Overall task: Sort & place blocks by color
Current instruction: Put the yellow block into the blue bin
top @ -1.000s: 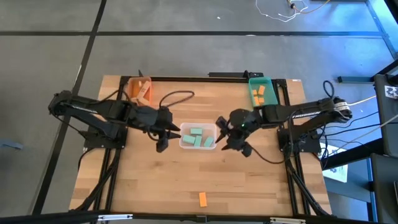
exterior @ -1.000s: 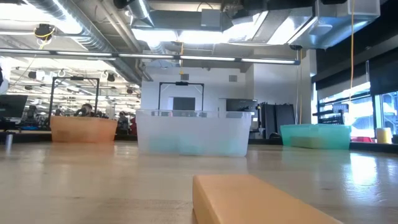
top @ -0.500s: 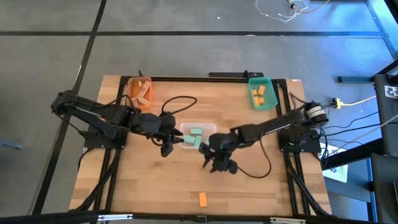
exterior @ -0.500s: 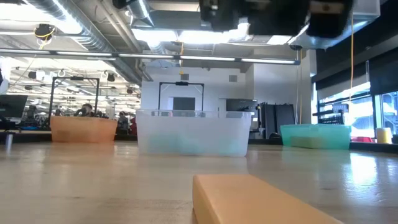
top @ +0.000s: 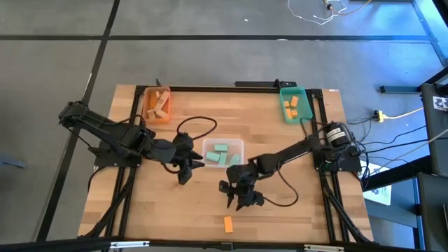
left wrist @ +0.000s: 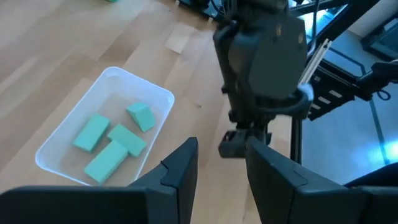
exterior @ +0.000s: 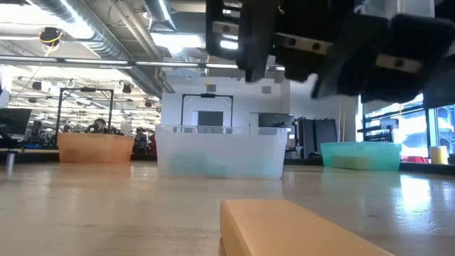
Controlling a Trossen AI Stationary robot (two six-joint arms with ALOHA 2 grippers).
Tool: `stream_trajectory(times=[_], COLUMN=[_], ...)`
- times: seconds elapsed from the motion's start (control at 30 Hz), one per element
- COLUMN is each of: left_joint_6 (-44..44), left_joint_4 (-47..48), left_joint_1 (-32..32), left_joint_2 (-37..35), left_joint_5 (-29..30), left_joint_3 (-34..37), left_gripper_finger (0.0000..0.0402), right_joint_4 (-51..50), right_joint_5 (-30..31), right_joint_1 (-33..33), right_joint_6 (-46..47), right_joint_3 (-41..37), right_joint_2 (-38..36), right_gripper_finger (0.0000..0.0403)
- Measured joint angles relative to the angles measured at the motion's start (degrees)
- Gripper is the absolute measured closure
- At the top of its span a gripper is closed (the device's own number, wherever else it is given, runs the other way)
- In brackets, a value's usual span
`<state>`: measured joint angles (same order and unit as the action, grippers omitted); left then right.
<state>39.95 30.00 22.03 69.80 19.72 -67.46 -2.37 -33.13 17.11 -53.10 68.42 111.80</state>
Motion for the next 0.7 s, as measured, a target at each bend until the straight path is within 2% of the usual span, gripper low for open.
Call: stream_trajectory(times=[0.33, 0.53, 0.7], left_joint_6=[0.6, 0.6, 0.6], left_joint_4=[0.1, 0.1, 0.0], left_joint_1=[0.8, 0.8, 0.8], left_joint_2=[1.0, 1.0, 1.0], left_joint_5=[1.8, 1.8, 1.7], left_joint_3=[0.0, 0.0, 0.0], left_gripper_finger=[0.0278, 0.0278, 0.0278], right_joint_4=[9.4, 9.4, 4.1], right_joint_5=[-0.2, -0.1, -0.1], right_joint_1=[3.4, 3.5, 3.5], right_joint_6=[-0.1, 0.0, 0.0], right_joint_3=[1.0, 7.1, 11.8], right_joint_2=[6.9, 12.6, 15.0], right_gripper_finger=[0.0219, 0.0219, 0.0219])
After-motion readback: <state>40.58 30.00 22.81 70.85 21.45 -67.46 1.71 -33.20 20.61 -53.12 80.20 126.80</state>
